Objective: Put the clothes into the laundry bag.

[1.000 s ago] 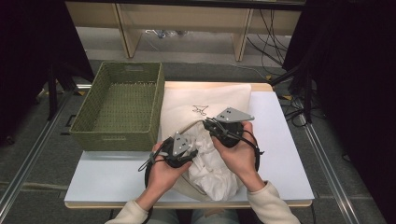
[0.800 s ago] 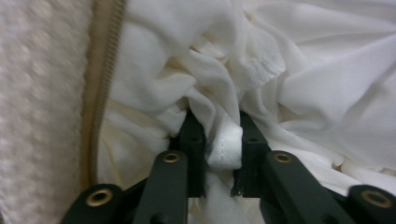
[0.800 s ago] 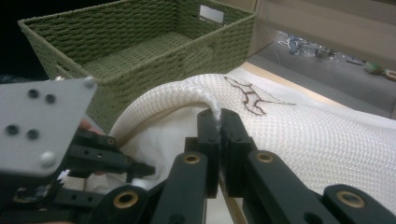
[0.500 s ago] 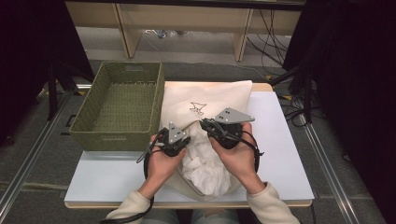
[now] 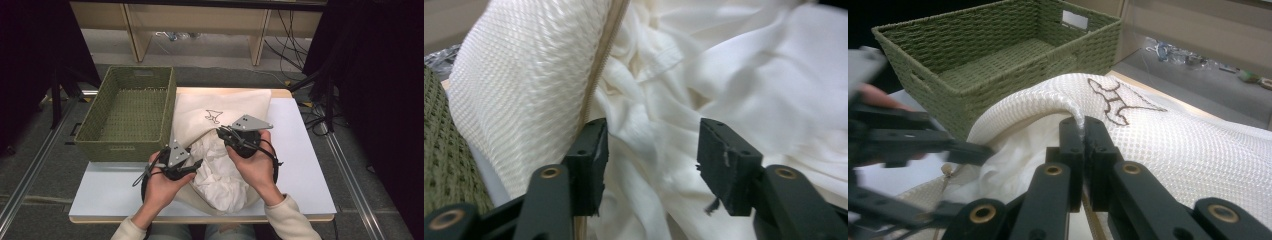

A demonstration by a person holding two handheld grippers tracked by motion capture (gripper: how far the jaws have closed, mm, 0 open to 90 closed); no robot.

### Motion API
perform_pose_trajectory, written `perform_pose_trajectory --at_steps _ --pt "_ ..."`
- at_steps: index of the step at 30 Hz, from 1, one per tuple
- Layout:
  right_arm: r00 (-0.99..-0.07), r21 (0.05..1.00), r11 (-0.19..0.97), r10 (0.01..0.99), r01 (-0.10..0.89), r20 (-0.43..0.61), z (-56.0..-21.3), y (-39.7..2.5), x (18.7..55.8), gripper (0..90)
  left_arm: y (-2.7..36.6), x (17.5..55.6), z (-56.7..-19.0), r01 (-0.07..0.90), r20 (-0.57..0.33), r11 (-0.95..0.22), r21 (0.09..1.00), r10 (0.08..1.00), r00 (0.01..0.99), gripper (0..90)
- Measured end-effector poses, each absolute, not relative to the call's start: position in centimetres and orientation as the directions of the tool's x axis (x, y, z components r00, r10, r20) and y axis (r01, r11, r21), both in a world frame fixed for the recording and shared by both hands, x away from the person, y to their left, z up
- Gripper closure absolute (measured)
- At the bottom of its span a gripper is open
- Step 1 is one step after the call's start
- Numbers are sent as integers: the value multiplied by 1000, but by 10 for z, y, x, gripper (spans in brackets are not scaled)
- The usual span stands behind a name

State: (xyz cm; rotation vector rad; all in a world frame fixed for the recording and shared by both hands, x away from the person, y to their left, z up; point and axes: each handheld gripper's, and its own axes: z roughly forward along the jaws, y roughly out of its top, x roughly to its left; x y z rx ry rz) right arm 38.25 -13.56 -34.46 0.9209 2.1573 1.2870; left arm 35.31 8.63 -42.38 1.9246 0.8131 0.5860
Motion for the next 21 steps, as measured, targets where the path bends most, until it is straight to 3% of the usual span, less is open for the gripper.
perform_pose_trajectory --at_steps 8,13,21 --pt "-659 892 338 750 300 -62 -344 -138 384 886 76 326 -408 241 56 -343 908 668 742 418" --pt "-658 892 338 750 300 -63 -345 -137 384 886 47 325 -417 228 85 -425 876 601 794 295" --pt "-663 887 336 747 317 -46 -345 -138 385 886 11 337 -439 215 153 -524 824 572 806 273"
